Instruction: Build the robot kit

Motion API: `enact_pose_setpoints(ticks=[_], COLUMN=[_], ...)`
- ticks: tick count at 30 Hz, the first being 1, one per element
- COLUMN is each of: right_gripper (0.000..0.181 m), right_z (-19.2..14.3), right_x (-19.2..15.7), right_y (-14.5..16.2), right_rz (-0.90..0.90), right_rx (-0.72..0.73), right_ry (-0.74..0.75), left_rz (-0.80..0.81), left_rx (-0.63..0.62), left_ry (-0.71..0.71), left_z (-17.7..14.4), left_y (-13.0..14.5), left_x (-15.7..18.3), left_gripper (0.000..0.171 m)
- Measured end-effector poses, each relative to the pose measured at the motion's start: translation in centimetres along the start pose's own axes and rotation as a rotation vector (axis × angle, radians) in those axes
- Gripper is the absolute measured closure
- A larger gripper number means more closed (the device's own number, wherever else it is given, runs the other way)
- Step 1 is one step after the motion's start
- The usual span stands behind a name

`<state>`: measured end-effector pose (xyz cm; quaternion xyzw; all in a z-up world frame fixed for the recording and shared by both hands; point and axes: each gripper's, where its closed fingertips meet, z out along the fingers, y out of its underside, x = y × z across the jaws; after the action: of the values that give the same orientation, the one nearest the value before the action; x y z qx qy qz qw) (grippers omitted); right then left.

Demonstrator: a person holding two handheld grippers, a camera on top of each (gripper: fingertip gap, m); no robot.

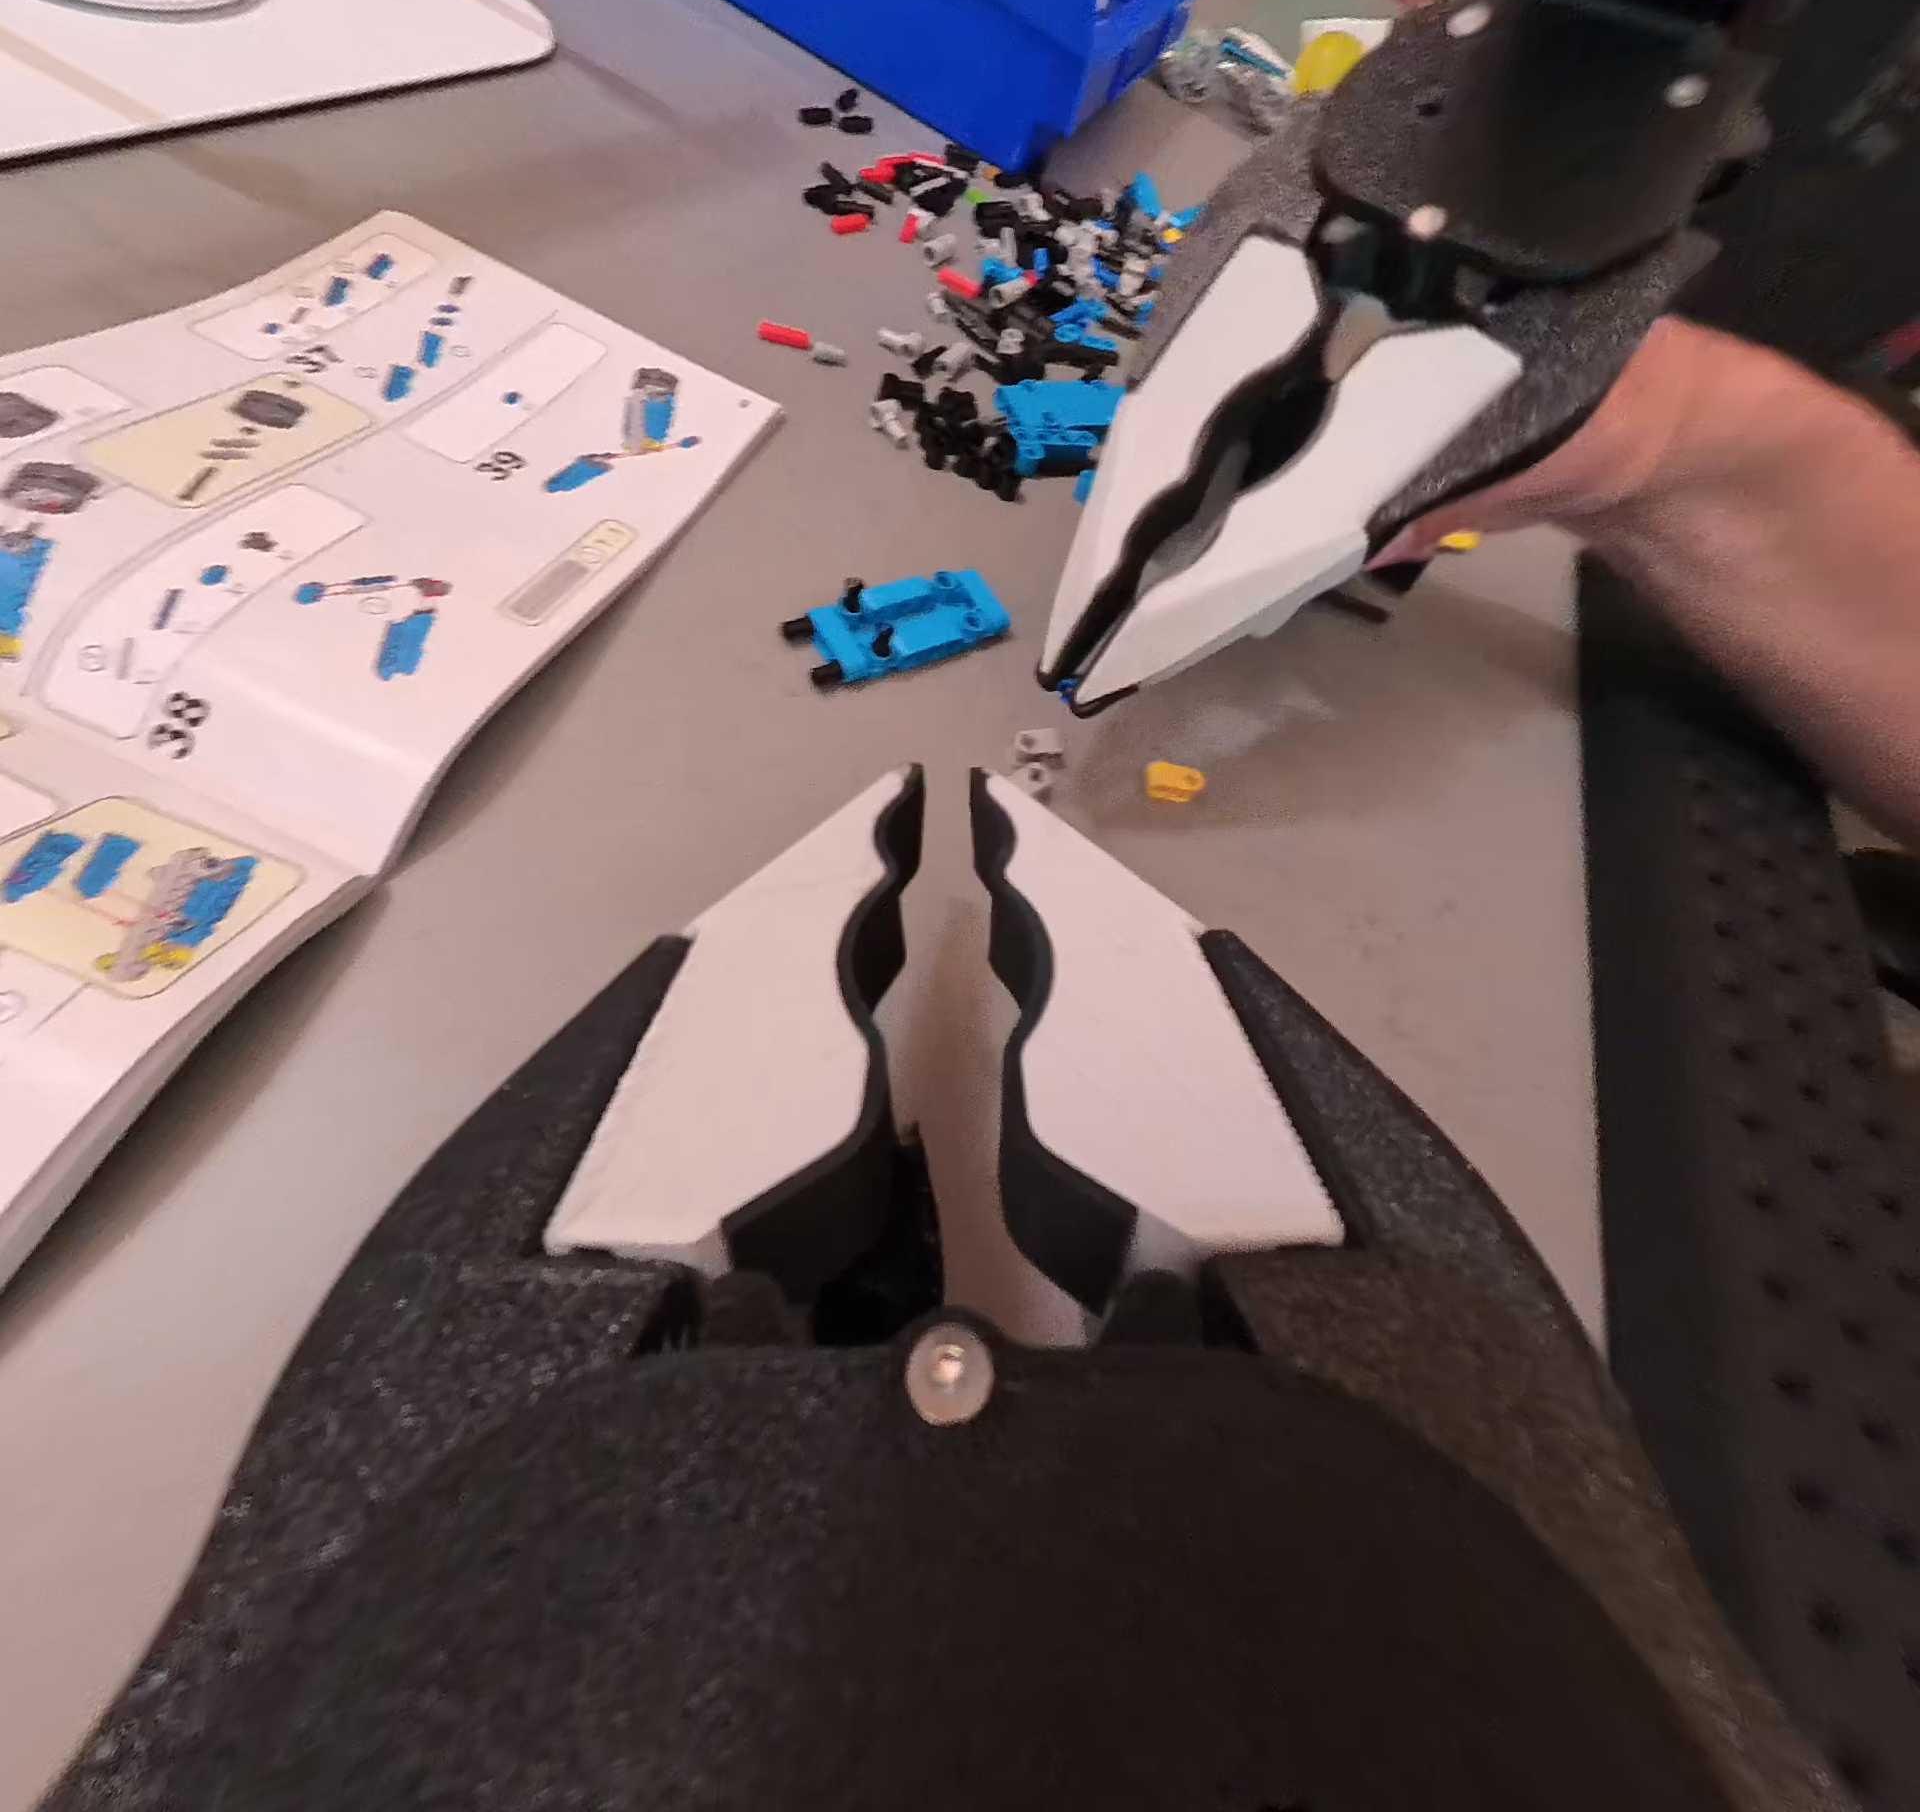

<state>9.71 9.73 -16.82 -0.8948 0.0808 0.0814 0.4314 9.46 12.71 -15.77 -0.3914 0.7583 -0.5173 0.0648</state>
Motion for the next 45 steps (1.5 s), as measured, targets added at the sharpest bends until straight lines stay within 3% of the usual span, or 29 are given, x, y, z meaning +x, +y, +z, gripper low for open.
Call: enact_pose_setpoints(ticks=[3,6,8,11,16,21,24,26,27,29,30,32,39,45], right_gripper=[0.178,0.178,0.178,0.178,0.177,0.177,0.177,0.177,0.177,0.177,0.177,0.177,0.176,0.176], right_z=[-0.5,-1.8,-2.4,-1.9,-2.2,-1.8,-2.6,-2.7,-2.6,-2.3,-2.2,-2.5,-1.9,-1.7], right_x=[-1.4,-1.7,-1.9,-1.9,-1.7,-0.5,-1.0,-1.5,-1.8,-2.6,-2.8,-2.7,-1.8,-1.8], right_y=[-3.7,-5.5,-6.3,-6.0,-5.9,-4.1,-5.1,-5.7,-6.0,-6.3,-6.4,-6.5,-4.8,-4.7], right_rz=[0.194,0.323,0.358,0.357,0.364,0.283,0.276,0.302,0.307,0.296,0.289,0.279,0.168,0.148], right_rx=[0.295,0.434,0.501,0.490,0.500,0.401,0.461,0.499,0.509,0.514,0.511,0.520,0.421,0.402], right_ry=[-0.138,-0.238,-0.273,-0.261,-0.265,-0.128,-0.154,-0.201,-0.218,-0.251,-0.254,-0.245,-0.109,-0.094], left_rz=[0.048,0.088,0.085,0.051,0.025,0.087,0.110,0.101,0.096,0.102,0.106,0.106,0.200,0.206], left_rx=[0.011,0.020,0.070,0.158,0.206,0.213,0.162,0.178,0.190,0.213,0.217,0.209,0.137,0.129], left_ry=[0.055,0.064,0.100,0.144,0.131,0.079,0.097,0.109,0.119,0.116,0.113,0.095,0.026,0.021], left_z=[0.2,0.6,0.7,0.5,0.0,-0.7,-0.3,0.1,0.3,0.5,0.4,0.3,0.5,0.5], left_y=[-0.1,-0.3,-1.1,-2.6,-3.3,-3.4,-2.6,-2.9,-3.1,-3.5,-3.5,-3.4,-2.3,-2.1], left_x=[1.4,2.2,3.1,4.0,3.3,2.6,3.1,3.7,4.1,4.3,4.3,3.7,3.0,2.9], left_gripper=[0.160,0.139,0.137,0.143,0.171,0.171,0.171,0.146,0.142,0.149,0.163,0.168,0.169,0.169])
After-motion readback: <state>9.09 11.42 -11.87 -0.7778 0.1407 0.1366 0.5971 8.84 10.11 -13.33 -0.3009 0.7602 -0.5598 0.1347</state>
